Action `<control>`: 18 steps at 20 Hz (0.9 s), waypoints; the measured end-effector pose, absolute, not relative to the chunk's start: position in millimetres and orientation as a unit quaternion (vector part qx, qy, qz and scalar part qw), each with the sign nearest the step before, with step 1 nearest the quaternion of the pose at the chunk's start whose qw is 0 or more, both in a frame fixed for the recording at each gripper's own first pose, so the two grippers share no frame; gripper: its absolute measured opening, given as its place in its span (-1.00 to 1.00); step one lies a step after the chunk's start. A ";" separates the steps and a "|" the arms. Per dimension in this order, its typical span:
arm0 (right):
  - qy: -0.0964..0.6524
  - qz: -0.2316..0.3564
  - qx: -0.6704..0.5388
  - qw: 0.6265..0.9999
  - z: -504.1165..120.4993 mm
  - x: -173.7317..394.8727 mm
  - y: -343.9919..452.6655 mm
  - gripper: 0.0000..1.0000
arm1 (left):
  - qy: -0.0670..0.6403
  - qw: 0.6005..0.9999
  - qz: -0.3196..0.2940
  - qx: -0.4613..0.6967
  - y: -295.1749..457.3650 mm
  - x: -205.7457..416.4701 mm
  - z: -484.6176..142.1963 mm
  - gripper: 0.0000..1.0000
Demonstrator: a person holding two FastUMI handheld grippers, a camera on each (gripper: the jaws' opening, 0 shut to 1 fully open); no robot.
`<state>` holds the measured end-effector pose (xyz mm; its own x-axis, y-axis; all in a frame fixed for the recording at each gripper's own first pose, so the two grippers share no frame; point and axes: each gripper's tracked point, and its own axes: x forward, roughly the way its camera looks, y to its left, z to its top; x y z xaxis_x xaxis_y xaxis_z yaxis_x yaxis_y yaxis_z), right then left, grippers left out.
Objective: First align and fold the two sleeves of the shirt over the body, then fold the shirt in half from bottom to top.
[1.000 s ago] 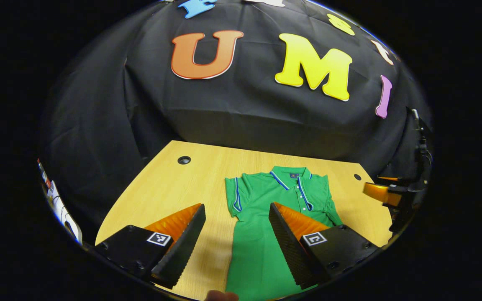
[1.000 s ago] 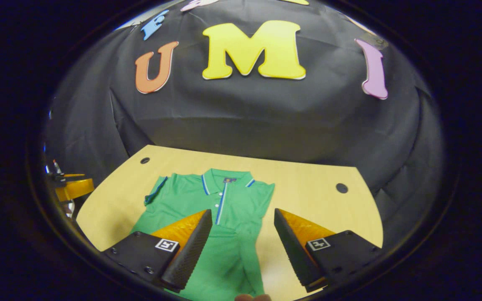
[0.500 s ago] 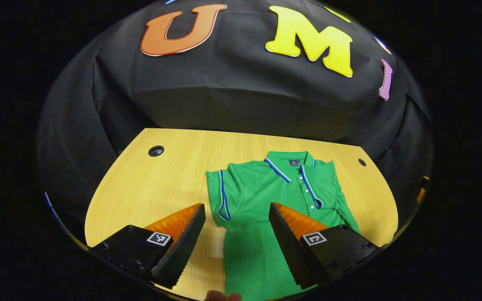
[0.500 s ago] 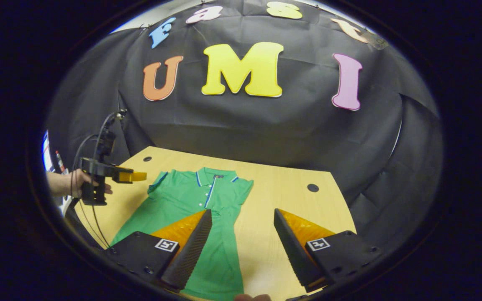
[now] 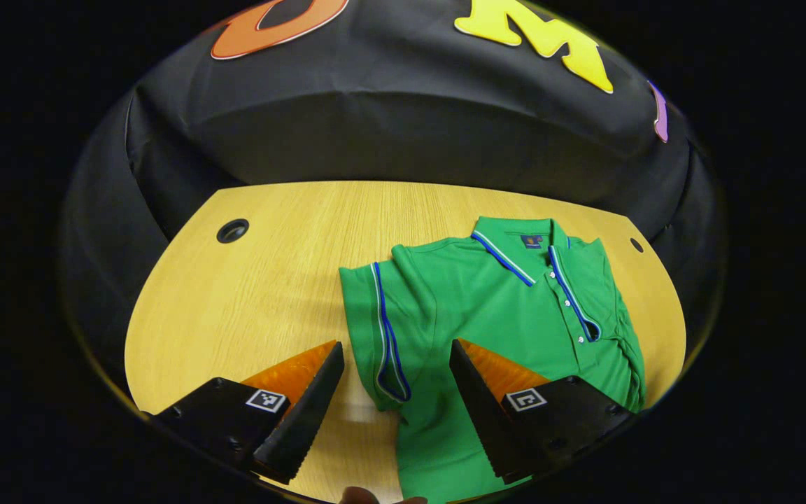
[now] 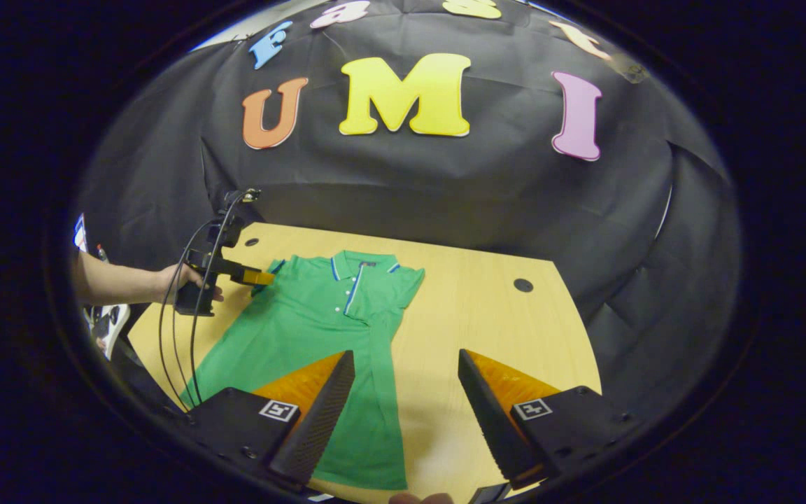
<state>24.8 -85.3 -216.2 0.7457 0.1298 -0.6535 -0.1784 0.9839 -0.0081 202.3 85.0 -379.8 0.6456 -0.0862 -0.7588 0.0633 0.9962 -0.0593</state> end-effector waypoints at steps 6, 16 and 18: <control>0.357 0.082 -0.015 0.930 -222.7 31.2 -87.9 0.86 | 0.432 0.901 -0.039 -0.022 86.4 209.4 -388.0 0.54; 0.363 0.078 0.005 0.928 -227.8 32.9 -86.4 0.91 | 0.460 0.885 -0.040 -0.055 94.8 202.8 -399.7 -0.54; 0.365 0.082 0.006 0.927 -229.8 32.0 -84.4 0.91 | 0.463 0.882 -0.045 -0.073 95.8 203.8 -400.1 -0.67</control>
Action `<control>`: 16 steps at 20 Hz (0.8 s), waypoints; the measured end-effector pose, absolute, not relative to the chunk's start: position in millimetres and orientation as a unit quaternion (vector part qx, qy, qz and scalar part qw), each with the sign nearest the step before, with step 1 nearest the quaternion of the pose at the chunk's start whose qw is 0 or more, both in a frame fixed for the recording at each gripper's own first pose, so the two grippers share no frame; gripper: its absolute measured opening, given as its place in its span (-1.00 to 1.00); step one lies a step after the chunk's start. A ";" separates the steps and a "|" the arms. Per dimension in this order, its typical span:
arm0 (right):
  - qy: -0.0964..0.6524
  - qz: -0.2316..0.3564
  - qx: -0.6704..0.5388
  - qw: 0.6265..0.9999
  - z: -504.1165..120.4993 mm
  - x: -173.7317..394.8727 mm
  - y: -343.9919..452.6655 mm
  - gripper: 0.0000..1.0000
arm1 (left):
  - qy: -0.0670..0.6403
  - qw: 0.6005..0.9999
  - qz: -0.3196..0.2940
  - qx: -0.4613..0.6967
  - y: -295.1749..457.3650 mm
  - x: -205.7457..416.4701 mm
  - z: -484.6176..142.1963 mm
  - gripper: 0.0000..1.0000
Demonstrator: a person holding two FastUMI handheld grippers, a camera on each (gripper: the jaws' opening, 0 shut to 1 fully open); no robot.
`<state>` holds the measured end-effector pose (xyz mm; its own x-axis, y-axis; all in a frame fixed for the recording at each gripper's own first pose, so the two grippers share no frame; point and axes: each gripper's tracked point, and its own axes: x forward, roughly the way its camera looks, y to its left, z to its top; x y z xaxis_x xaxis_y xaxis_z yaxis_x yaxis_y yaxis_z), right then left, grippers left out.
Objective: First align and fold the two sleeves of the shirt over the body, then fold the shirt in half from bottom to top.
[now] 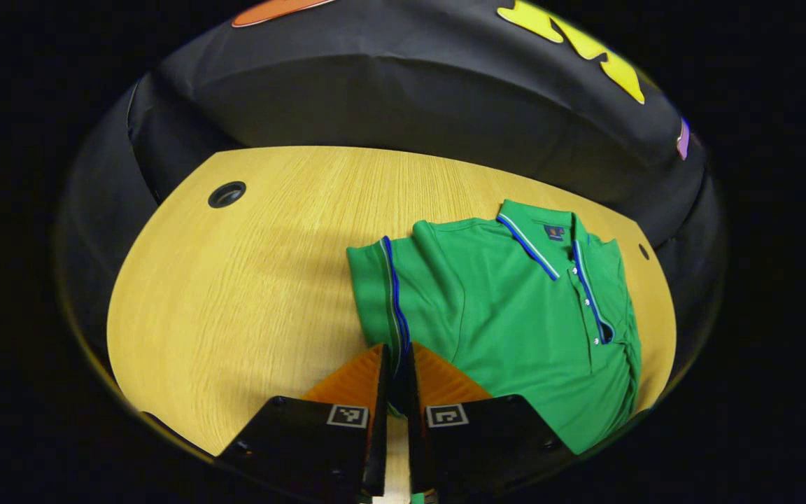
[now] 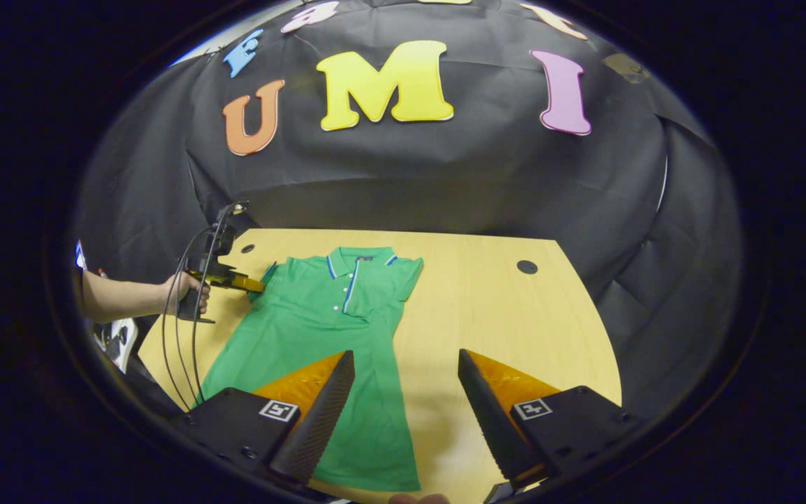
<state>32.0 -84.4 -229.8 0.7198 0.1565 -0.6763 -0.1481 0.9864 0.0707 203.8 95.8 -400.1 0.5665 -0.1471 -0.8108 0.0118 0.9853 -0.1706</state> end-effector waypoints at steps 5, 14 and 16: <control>0.364 0.082 0.007 0.928 -229.1 30.4 -82.2 0.90 | 0.455 0.884 -0.043 -0.100 101.8 207.4 -391.5 -0.91; 0.348 0.077 0.030 0.934 -217.5 33.1 -80.5 0.91 | 0.404 0.909 -0.083 -0.056 65.4 225.8 -323.3 -0.94; 0.337 0.069 0.032 0.938 -208.7 31.1 -88.3 0.91 | 0.401 0.910 -0.097 -0.050 44.1 230.3 -314.7 -0.94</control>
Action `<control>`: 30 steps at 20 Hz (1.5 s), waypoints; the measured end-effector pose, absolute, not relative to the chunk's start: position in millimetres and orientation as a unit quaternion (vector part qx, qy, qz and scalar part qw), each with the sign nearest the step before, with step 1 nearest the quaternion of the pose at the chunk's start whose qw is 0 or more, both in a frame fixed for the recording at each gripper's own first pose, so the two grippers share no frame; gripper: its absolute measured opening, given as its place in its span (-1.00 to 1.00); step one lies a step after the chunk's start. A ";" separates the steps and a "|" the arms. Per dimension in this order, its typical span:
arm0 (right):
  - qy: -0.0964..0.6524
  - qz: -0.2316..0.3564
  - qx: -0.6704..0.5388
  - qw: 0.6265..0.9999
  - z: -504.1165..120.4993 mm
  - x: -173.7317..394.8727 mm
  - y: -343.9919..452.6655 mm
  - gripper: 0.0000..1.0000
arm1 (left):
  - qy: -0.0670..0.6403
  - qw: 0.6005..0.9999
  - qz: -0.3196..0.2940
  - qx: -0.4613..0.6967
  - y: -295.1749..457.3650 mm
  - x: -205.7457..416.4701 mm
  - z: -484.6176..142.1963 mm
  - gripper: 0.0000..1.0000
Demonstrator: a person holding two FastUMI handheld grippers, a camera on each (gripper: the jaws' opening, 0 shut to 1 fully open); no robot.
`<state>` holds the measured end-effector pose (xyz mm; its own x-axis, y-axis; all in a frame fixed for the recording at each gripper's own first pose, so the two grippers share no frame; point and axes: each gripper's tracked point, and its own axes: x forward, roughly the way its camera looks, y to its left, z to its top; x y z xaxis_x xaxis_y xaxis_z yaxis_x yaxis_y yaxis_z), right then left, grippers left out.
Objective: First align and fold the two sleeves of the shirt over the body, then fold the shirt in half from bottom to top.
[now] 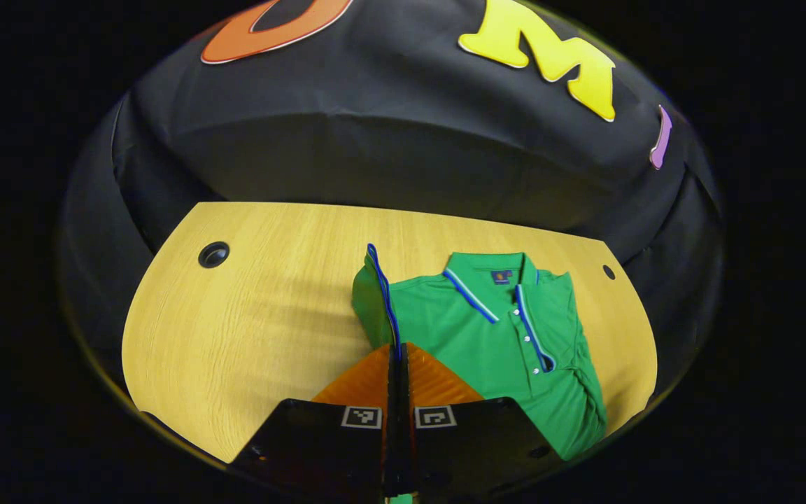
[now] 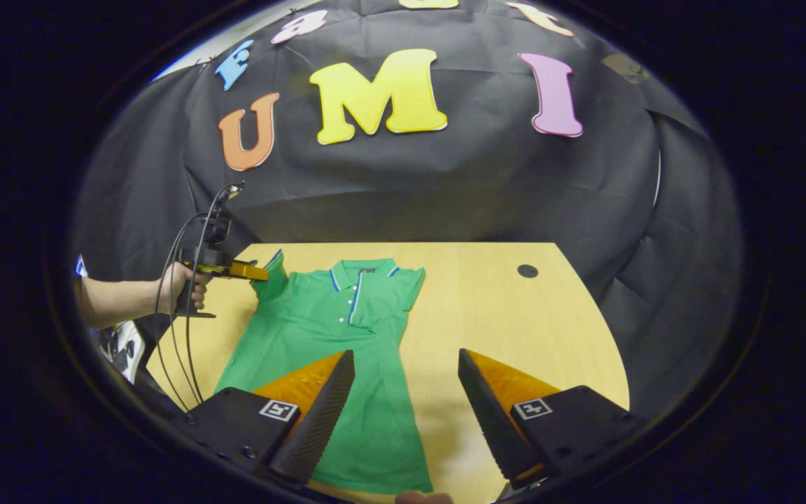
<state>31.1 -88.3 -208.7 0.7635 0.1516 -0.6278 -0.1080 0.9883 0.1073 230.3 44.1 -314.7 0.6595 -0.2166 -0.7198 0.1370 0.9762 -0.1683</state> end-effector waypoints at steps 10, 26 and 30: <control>0.332 -0.010 0.050 0.942 -206.9 -5.7 -155.3 0.91 | 0.432 0.890 -0.137 -0.045 -62.0 236.5 -346.8 -0.93; 0.323 0.027 0.039 0.945 -195.4 -5.1 -123.0 0.91 | 0.408 0.906 -0.087 -0.075 -60.0 202.1 -327.1 1.00; 0.333 0.044 0.036 0.941 -198.9 -3.0 -102.4 0.96 | 0.384 0.916 -0.097 -0.056 -38.3 158.4 -293.1 1.00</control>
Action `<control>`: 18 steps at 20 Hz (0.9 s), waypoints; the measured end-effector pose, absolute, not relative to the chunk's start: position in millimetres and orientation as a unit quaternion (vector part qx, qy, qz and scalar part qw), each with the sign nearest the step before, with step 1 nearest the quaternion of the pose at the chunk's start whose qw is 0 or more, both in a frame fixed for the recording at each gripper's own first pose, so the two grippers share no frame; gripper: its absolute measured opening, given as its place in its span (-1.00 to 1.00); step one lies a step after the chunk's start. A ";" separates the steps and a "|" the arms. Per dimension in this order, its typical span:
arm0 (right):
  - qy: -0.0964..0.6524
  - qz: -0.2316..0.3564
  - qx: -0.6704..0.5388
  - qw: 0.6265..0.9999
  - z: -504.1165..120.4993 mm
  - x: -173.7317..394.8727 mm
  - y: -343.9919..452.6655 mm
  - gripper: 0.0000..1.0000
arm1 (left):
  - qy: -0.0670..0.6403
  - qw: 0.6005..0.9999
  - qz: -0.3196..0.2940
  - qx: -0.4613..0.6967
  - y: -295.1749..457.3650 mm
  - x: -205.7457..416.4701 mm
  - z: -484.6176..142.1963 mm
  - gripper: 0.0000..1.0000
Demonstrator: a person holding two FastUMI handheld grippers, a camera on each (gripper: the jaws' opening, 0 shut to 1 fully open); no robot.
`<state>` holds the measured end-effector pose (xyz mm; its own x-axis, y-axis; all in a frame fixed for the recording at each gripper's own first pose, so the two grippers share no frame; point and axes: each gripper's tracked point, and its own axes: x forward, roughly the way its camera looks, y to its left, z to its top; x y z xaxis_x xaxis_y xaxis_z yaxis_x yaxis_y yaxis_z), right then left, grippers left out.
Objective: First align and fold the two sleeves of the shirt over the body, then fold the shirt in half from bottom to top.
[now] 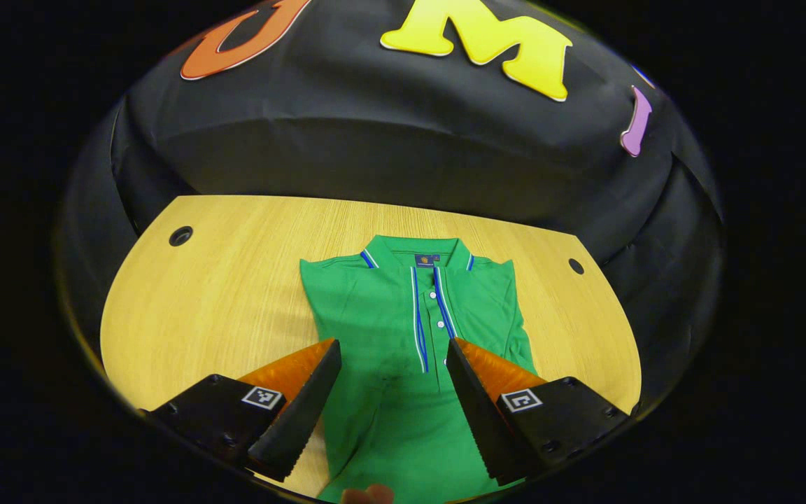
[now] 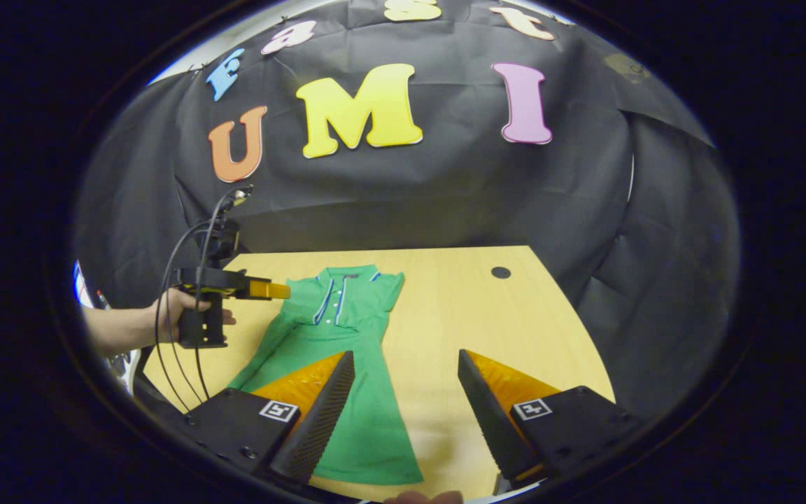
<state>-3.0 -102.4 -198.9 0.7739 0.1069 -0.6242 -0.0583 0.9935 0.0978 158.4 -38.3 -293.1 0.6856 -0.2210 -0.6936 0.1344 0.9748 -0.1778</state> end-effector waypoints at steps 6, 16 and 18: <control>0.401 0.108 0.006 0.910 -241.0 -25.9 -69.7 0.86 | 0.369 0.921 -0.108 -0.058 -6.2 55.1 -259.2 0.97; 0.526 0.139 -0.042 0.838 -335.4 -128.5 -96.9 0.86 | 0.474 0.870 -0.138 0.016 48.9 -140.7 -344.7 0.98; 0.542 0.137 -0.054 0.828 -352.1 -144.4 -102.5 0.91 | 0.494 0.858 -0.140 0.011 49.0 -158.5 -361.8 0.98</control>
